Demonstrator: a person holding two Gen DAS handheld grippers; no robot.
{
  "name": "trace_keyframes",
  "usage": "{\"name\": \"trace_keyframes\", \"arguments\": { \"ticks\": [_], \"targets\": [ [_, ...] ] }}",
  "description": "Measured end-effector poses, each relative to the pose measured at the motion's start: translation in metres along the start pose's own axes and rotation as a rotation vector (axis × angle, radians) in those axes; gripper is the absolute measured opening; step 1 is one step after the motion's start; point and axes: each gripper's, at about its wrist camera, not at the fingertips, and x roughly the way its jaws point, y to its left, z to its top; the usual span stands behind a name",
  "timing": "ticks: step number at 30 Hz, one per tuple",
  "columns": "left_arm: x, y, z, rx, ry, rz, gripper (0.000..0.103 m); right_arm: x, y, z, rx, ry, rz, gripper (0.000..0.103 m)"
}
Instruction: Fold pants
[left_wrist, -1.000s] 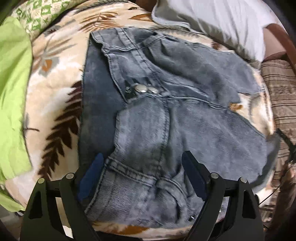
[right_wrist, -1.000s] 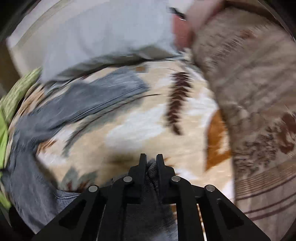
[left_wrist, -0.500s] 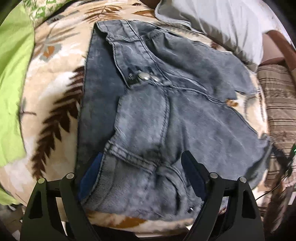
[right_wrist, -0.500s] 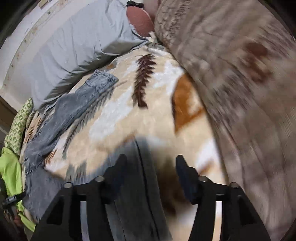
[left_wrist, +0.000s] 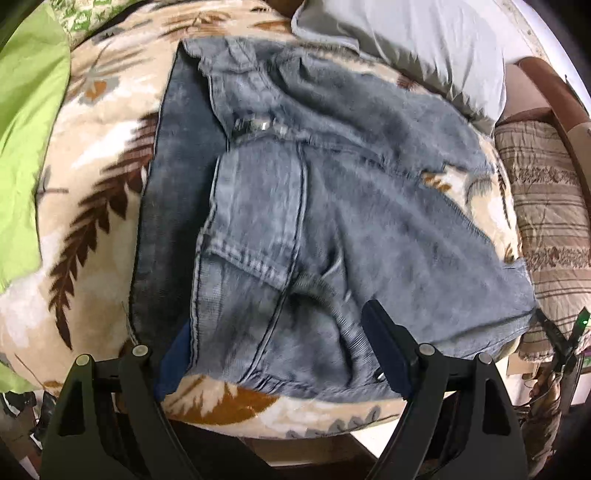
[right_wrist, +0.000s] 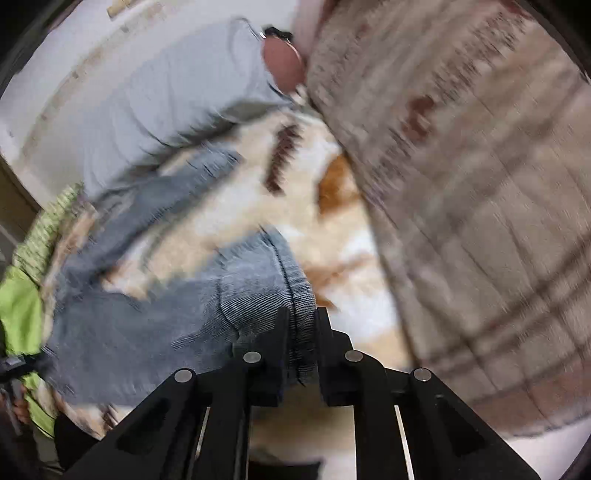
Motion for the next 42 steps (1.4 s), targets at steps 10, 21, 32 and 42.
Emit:
{"name": "trace_keyframes", "arguments": {
  "ticks": [10, 21, 32, 42],
  "targets": [
    [-0.023, 0.01, -0.001, 0.087, -0.045, 0.036, 0.085, -0.014, 0.002, 0.016, 0.027, -0.095, 0.019, 0.063],
    [0.01, -0.014, 0.053, 0.026, -0.027, 0.04, 0.085, 0.08, 0.039, 0.085, -0.009, 0.017, 0.112, 0.017],
    [0.04, -0.01, 0.058, 0.015, -0.006, 0.141, 0.085, 0.094, 0.057, 0.106, -0.043, 0.001, -0.051, 0.029],
    [0.014, 0.014, 0.136, -0.128, -0.092, 0.028, 0.086, 0.142, 0.109, 0.205, 0.177, -0.013, 0.323, 0.058]
  ]
}}
